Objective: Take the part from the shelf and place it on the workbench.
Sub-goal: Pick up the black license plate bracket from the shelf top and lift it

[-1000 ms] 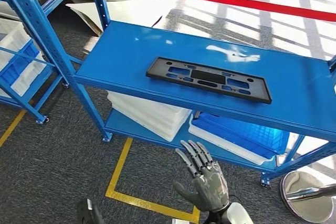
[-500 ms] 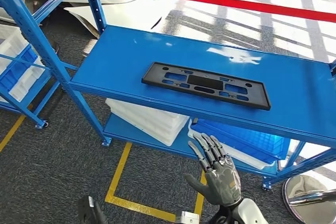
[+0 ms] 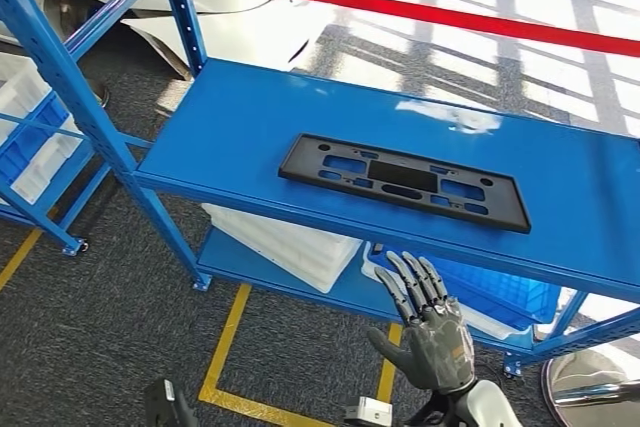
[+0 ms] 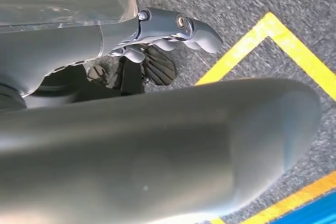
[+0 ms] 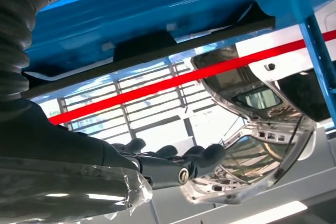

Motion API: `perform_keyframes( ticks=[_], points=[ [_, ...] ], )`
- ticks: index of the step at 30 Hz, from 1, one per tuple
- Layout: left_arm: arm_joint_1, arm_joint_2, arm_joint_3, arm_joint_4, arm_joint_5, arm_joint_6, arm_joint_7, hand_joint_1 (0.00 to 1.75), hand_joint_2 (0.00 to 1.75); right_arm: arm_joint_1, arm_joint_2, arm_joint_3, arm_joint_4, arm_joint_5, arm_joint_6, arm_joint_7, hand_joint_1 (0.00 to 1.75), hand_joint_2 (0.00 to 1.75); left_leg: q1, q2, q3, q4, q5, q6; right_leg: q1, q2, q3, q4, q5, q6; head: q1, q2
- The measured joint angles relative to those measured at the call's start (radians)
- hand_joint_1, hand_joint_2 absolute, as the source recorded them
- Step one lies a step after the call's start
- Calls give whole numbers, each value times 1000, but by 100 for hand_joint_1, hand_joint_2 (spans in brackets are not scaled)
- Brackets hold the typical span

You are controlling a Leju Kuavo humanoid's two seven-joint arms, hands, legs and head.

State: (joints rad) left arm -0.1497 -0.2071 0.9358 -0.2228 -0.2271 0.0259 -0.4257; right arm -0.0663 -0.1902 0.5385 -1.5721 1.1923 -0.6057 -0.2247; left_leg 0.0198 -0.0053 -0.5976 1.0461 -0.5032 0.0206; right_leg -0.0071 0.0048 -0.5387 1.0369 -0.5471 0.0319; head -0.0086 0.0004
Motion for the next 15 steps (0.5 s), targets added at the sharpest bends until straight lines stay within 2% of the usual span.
perform_keyframes(
  ticks=[2,4,5,6,7,8,9,10,11,13,15],
  points=[
    [-2,0,0,0,0,0,-2,0,0,0,-4,-7,-7,1,-2,1,0,175,1,0,12,-3,-7,10,-2,-1,-52,102,-43,8,1,0],
    [-3,0,0,0,0,-1,-2,0,0,4,-9,-13,-9,2,-2,2,0,175,-1,0,22,-3,-17,15,-2,-2,-132,232,-87,12,1,0],
    [-2,0,0,0,2,-1,-2,0,0,7,-11,-16,-9,3,-2,2,0,175,-3,-1,29,-3,-23,15,-2,-2,-160,264,-87,11,1,0],
    [-1,0,0,0,5,-1,-2,0,0,10,-13,-20,-11,3,-3,3,0,175,-4,-2,39,-3,-30,15,-1,-1,-170,259,-67,9,1,0],
    [0,0,0,0,7,-1,-3,0,0,12,-15,-23,-13,4,-3,3,0,175,-6,-3,50,-3,-37,14,0,-1,-162,217,-27,4,1,0],
    [0,0,0,0,9,-1,-3,0,0,13,-17,-26,-15,4,-3,3,0,175,-7,-4,61,-4,-46,13,3,-1,-142,150,22,-4,1,0],
    [0,-1,0,0,9,-1,-3,0,0,14,-19,-29,-18,5,-3,4,0,175,-7,-4,70,-7,-52,11,8,-1,-124,92,56,-13,1,0],
    [-1,-1,0,0,8,-2,-3,0,0,15,-21,-32,-20,5,-4,5,0,175,-7,-4,76,-9,-58,7,13,-2,-108,43,73,-24,1,0],
    [0,-2,0,0,8,-2,-3,0,0,17,-23,-35,-22,6,-4,6,0,175,-6,-4,79,-13,-62,3,17,-1,-100,17,79,-31,0,0],
    [0,-3,0,0,8,-2,-2,0,0,23,-27,-42,-27,8,-6,9,0,175,-6,-4,90,-18,-64,-7,21,0,-88,-4,70,-42,1,0],
    [-2,-2,0,0,9,-2,-3,0,0,26,-29,-49,-33,9,-8,11,0,175,-7,-3,98,-6,-72,-14,15,1,-65,-22,69,-46,2,0]
  ],
)
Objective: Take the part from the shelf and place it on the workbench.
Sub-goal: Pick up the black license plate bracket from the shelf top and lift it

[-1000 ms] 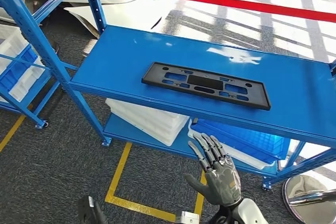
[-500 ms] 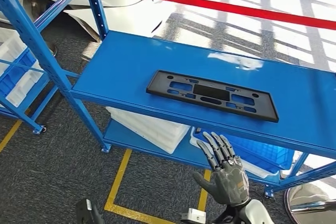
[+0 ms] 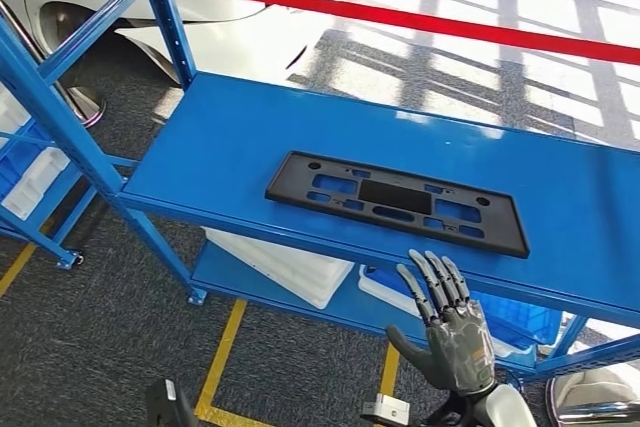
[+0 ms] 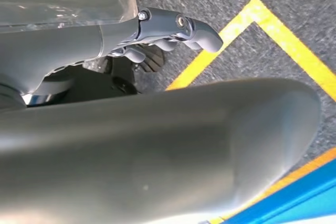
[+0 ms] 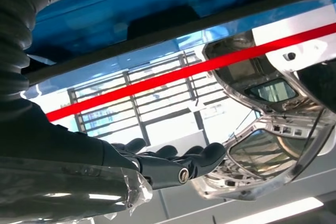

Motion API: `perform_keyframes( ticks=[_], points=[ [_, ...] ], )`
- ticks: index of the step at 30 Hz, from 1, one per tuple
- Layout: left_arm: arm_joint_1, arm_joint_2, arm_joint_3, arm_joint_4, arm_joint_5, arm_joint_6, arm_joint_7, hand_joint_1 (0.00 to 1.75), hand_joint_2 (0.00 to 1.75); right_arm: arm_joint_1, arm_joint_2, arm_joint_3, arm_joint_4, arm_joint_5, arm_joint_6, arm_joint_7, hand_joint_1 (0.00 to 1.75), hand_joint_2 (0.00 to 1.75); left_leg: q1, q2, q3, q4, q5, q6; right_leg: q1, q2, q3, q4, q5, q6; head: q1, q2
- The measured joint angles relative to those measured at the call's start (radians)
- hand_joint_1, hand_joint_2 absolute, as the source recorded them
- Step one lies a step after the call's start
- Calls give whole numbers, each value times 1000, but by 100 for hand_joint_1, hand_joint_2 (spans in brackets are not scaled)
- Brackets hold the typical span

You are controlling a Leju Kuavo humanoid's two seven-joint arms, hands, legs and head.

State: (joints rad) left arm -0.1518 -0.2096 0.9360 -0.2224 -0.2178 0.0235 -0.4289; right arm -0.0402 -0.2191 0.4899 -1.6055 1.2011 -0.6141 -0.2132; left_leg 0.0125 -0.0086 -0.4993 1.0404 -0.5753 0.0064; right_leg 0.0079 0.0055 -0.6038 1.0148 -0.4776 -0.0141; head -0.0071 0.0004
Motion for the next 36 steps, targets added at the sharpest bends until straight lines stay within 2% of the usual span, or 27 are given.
perform_keyframes(
  ticks=[1,2,4,5,6,7,9,10,11,13,15,16,17,19,20,21,22,24,25,26,28,31,36],
  points=[
    [-2,0,0,0,0,0,-1,0,0,0,0,-2,-2,0,-1,0,0,175,0,0,-12,28,-13,-3,-4,0,13,-8,-2,-2,-1,0],
    [-2,1,0,0,0,0,-1,0,0,2,-1,-4,-4,0,-2,0,0,175,0,0,-39,75,-32,-6,-6,0,22,-13,-5,-4,-1,0],
    [0,1,0,0,-1,-1,-1,0,0,10,-2,-8,-5,1,-3,1,0,175,2,0,-118,191,-72,-13,-6,0,35,-15,-17,-7,-1,0],
    [2,1,0,0,-1,0,-1,0,0,15,-2,-11,-6,2,-3,2,0,175,3,0,-151,227,-78,-15,-6,0,43,-15,-24,-7,-1,0],
    [4,2,0,0,0,0,-1,0,0,21,-3,-15,-7,3,-3,2,0,175,4,0,-170,234,-67,-17,-7,1,54,-15,-33,-6,-1,0],
    [6,3,0,0,0,0,-1,0,0,26,-3,-19,-8,5,-3,4,0,175,5,1,-173,206,-35,-18,-8,2,68,-15,-43,-3,-1,0],
    [8,4,1,0,1,1,-1,0,0,33,-4,-26,-13,8,-3,6,0,175,6,2,-158,104,62,-17,-9,3,97,-15,-66,5,-1,0],
    [8,4,0,0,-1,1,-2,0,0,34,-4,-29,-14,9,-3,7,0,175,5,3,-149,58,91,-15,-9,3,106,-13,-76,11,-1,0],
    [8,4,0,0,-4,1,-2,0,0,36,-4,-32,-16,10,-3,8,0,175,2,4,-146,33,107,-11,-9,3,108,-12,-83,17,0,0],
    [7,4,0,0,-4,2,-2,0,0,39,-6,-39,-21,14,-4,8,0,175,-3,5,-143,19,97,2,-9,2,109,-11,-91,28,0,0],
    [6,4,0,0,9,2,-2,0,0,41,-7,-46,-27,16,-4,8,0,175,0,4,-130,14,93,15,-10,0,111,5,-99,38,1,0],
    [5,4,0,0,15,2,-2,0,0,40,-8,-50,-30,16,-4,7,0,175,2,3,-120,10,89,19,-11,-1,98,37,-108,43,2,0],
    [4,4,0,0,19,2,-2,0,0,41,-10,-52,-32,16,-4,7,0,175,4,3,-110,7,84,23,-12,-1,72,88,-123,48,2,0],
    [3,4,0,0,20,0,-2,0,0,44,-12,-56,-33,16,-3,6,0,175,4,3,-96,5,72,27,-13,-2,-11,219,-167,55,2,0],
    [3,4,0,0,20,0,-2,0,0,47,-13,-58,-33,16,-2,6,0,175,4,3,-89,5,65,27,-14,-2,-49,265,-177,56,2,0],
    [4,4,0,0,20,0,-2,0,0,49,-13,-59,-33,16,-2,6,0,175,3,2,-79,5,57,27,-14,-2,-73,279,-168,56,2,0],
    [5,4,0,0,20,0,-2,0,0,51,-14,-61,-33,16,-1,5,0,175,3,2,-67,5,49,26,-14,-2,-78,256,-135,54,2,0],
    [6,3,0,0,20,2,-1,0,0,52,-14,-66,-33,16,-1,4,0,175,3,0,-43,3,33,21,-10,-1,-53,140,-37,45,2,0],
    [6,3,0,0,20,5,2,0,0,53,-14,-69,-33,16,0,4,0,175,4,0,-35,0,28,17,-6,-1,-42,91,-5,37,2,0],
    [5,2,0,0,19,11,6,0,0,55,-15,-70,-33,16,0,4,0,175,5,0,-31,-2,24,12,-2,-1,-34,56,11,28,2,0],
    [5,2,0,0,19,32,18,0,0,62,-16,-73,-36,14,1,3,0,175,3,0,-32,-4,20,7,1,-1,-30,29,10,21,3,0],
    [2,2,0,0,19,74,36,0,0,71,-17,-76,-42,8,5,3,0,175,1,1,-28,-5,22,9,-2,1,-22,15,9,25,3,0],
    [-2,2,-1,0,19,116,56,0,0,85,-17,-80,-49,13,10,2,0,175,1,1,-16,-25,18,4,-1,1,-19,15,0,19,3,0]
  ],
)
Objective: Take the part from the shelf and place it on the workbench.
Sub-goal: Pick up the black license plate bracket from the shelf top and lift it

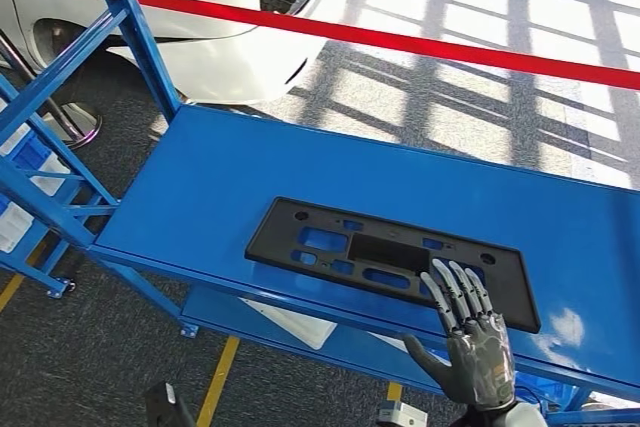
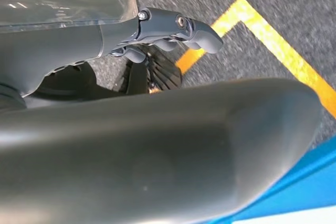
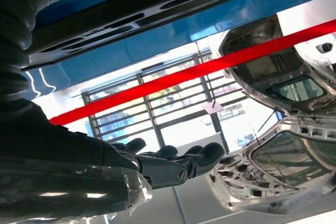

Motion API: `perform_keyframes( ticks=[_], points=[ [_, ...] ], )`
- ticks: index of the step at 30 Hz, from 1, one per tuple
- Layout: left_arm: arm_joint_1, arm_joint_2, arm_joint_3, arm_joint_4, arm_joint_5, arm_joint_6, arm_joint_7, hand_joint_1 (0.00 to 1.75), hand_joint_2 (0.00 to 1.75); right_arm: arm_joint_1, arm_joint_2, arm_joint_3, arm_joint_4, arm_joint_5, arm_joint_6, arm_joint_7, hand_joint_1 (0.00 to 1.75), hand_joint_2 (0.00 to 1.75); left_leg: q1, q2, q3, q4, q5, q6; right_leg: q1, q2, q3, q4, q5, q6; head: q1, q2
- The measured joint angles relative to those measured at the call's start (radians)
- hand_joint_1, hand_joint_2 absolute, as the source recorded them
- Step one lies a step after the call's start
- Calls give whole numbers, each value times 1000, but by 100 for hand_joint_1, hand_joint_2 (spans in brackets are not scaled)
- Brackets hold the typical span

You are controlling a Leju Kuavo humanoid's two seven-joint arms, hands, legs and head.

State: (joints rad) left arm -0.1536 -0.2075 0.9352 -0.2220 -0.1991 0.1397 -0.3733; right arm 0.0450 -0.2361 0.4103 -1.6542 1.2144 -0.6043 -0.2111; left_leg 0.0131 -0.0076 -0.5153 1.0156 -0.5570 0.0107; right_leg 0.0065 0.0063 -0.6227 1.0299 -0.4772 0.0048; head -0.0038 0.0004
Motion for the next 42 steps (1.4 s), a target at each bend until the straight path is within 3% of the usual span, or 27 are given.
perform_keyframes(
  ticks=[6,18,30,42],
  points=[
    [0,0,-1,0,0,19,13,0,0,12,0,-6,-2,7,8,-2,0,175,0,0,8,-10,-3,-8,0,-1,4,0,-1,-2,0,0],
    [2,0,-1,0,0,18,12,0,0,26,-31,-16,-12,-33,56,-15,0,175,-5,0,14,-10,-2,-9,-3,-1,11,0,-1,-2,1,0],
    [6,1,-1,0,0,21,11,0,0,66,-167,-141,-64,-25,164,19,0,175,-8,0,14,-10,-2,-9,-7,-2,11,0,0,-1,1,0],
    [6,2,-1,0,0,28,13,0,0,70,-214,-205,-80,11,193,42,0,175,-8,0,15,-10,-2,-9,-7,-1,11,0,0,-1,1,0]
  ],
)
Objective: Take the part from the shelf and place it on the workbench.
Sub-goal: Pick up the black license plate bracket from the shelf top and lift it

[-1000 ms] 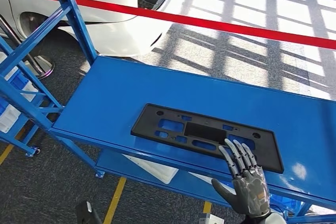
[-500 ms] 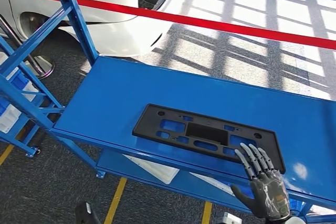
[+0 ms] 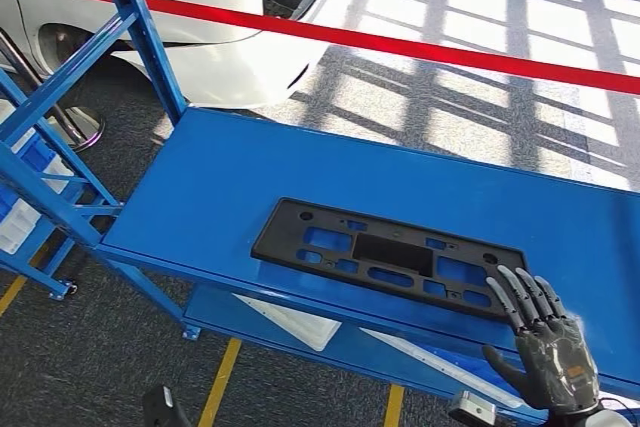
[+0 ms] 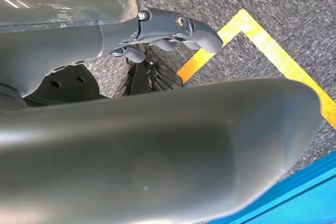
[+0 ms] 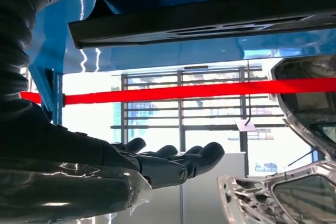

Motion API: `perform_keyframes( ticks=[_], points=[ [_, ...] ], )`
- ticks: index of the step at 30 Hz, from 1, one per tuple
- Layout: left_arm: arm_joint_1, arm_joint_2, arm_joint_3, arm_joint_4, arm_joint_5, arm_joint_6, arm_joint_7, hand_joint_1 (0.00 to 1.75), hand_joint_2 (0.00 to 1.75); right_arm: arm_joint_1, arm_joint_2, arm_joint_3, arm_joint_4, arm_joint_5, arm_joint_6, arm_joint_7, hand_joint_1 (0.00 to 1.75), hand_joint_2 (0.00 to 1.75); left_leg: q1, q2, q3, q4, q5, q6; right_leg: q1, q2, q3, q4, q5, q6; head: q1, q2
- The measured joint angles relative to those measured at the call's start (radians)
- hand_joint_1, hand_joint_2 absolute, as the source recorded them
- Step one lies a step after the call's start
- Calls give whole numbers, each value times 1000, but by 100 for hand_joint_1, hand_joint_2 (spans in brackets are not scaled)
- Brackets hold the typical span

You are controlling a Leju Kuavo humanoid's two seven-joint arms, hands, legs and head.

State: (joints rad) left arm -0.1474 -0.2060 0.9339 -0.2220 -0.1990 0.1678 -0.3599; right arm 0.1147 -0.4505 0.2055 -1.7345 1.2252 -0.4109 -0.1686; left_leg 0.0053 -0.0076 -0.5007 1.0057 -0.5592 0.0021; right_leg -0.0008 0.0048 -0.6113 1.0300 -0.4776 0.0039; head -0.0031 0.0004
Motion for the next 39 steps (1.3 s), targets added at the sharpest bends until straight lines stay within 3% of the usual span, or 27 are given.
perform_keyframes(
  ticks=[7,18,29,39],
  points=[
    [-1,0,-1,0,0,-1,8,0,0,-35,-12,-1,5,-42,79,-33,0,175,0,0,0,0,0,0,0,0,1,0,0,0,0,0],
    [-9,0,-24,0,0,-11,26,0,0,-237,-71,101,81,-163,262,-125,0,175,0,1,1,0,0,0,0,0,1,0,0,0,0,0],
    [-13,-1,-29,0,0,-12,32,0,0,-374,-85,212,157,-184,322,-130,0,175,0,1,1,0,0,0,0,0,1,0,0,0,0,0],
    [-17,-1,-50,0,0,-16,37,0,0,-518,-56,351,278,-191,371,-127,0,175,0,0,1,0,1,0,0,0,2,1,1,0,0,0]
  ],
)
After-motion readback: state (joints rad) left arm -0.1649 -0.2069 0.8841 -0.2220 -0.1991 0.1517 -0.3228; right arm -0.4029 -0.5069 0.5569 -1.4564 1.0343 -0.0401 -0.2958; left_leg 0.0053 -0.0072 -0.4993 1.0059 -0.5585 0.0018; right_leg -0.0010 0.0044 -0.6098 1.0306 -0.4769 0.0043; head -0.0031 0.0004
